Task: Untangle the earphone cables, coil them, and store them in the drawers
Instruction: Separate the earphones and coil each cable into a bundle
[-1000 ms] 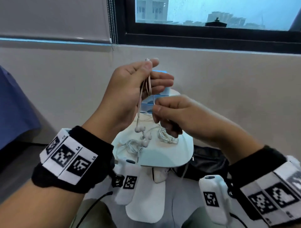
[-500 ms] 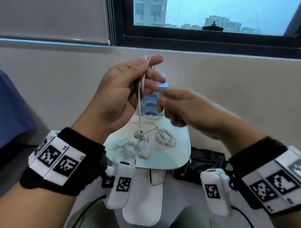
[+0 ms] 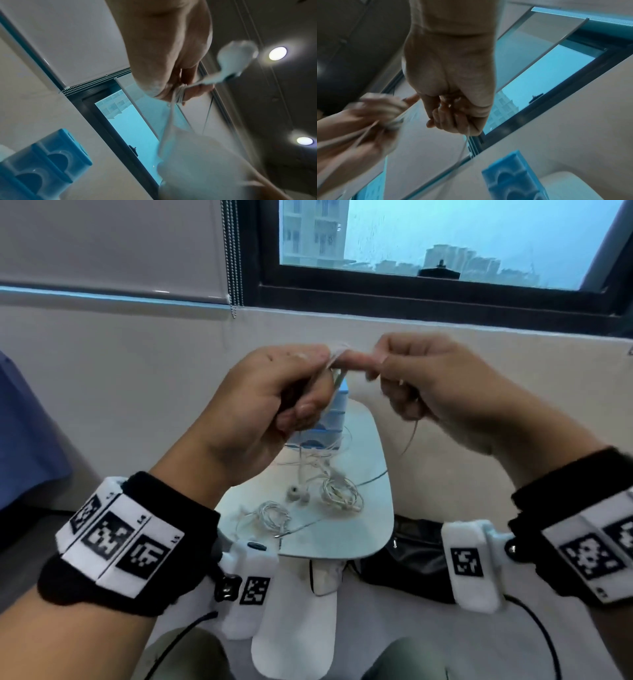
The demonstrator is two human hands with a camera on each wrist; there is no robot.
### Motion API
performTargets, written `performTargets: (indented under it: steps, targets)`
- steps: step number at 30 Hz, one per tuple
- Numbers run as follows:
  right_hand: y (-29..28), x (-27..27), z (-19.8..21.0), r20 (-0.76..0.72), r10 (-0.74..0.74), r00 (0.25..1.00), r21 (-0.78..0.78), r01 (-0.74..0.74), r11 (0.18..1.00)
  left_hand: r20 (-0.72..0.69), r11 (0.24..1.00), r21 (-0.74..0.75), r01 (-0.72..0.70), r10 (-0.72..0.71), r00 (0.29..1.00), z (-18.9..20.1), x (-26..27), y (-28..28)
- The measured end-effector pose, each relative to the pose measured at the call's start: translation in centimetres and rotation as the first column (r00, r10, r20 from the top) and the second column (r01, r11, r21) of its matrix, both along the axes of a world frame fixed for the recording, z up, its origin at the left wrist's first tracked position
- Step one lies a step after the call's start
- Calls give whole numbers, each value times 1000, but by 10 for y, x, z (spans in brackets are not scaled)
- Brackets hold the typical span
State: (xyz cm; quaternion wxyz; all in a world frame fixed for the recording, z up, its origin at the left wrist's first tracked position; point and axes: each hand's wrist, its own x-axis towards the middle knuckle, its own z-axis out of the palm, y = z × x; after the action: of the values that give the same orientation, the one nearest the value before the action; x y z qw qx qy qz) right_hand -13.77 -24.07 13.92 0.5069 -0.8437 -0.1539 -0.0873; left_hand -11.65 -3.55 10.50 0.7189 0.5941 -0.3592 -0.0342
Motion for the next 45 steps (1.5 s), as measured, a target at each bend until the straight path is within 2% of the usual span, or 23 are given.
performTargets:
  steps: [3, 5, 8, 11, 13, 15, 18, 21, 23, 25, 27, 29, 32, 34, 37, 40, 41, 42, 43, 45]
  targets:
    - [16, -6, -31, -134, 94, 986, -20, -98, 995, -38, 989, -122, -86, 82, 996, 10, 4, 0]
    - [24, -13, -40, -186, 204, 961, -60, -219, 974, -42, 981, -96, -168, 165, 985, 10, 11, -2]
    - [25, -21, -27, -157, 289, 944, -133, -310, 941, 43, 955, 56, -292, 290, 956, -1, 15, -4]
    - [11, -21, 0, -29, 234, 972, -155, -235, 960, 225, 888, 261, -378, 325, 919, -11, 14, -3]
    - [-4, -16, 12, 59, 146, 988, -201, -132, 971, 191, 900, 314, -301, 251, 949, -14, 11, -1]
    - [-18, -10, 14, 106, 59, 993, -227, -34, 973, 105, 941, 291, -170, 145, 984, -13, 8, 2]
    - [-25, -2, -1, 68, 18, 998, -211, -4, 977, 38, 988, 145, -51, 46, 998, -7, 4, 1]
    - [-10, 2, -28, 141, -9, 990, -293, 51, 955, -46, 997, -42, -61, 59, 997, 0, 4, -2]
    - [7, 1, -45, 318, 31, 948, -450, 122, 885, -120, 988, -119, -101, 86, 989, -2, 5, -6]
    - [23, -5, -52, 471, 97, 877, -638, 262, 724, -182, 978, -133, -163, 138, 974, -6, 7, -10]
    - [35, -14, -44, 514, 151, 844, -742, 349, 573, -200, 967, -78, -241, 222, 954, -8, 8, -12]
    - [39, -19, -30, 503, 190, 843, -773, 340, 536, -157, 958, 80, -277, 286, 945, -3, 10, -9]
    - [38, -26, -17, 464, 216, 859, -775, 275, 569, -62, 899, 352, -261, 301, 952, 9, 15, -6]
    - [40, -29, -13, 421, 273, 865, -788, 200, 582, -149, 876, 459, -149, 241, 959, 20, 19, -7]
    - [42, -26, -19, 374, 329, 867, -829, 154, 537, -217, 768, 641, -6, 188, 958, 31, 27, -10]
    - [45, -20, -24, 382, 335, 861, -813, 141, 566, -291, 675, 725, 137, 119, 949, 38, 30, -9]
    - [46, -19, -26, 358, 312, 880, -808, 125, 576, -302, 652, 739, 169, 96, 949, 40, 31, -8]
    - [46, -17, -29, 333, 275, 902, -779, 98, 619, -305, 638, 747, 189, 76, 949, 41, 31, -7]
    - [46, -16, -31, 313, 223, 923, -705, 69, 706, -304, 646, 739, 193, 64, 950, 40, 33, -5]
    - [44, -11, -38, 355, 96, 930, -488, 97, 867, -292, 721, 677, 150, 76, 953, 37, 35, 1]
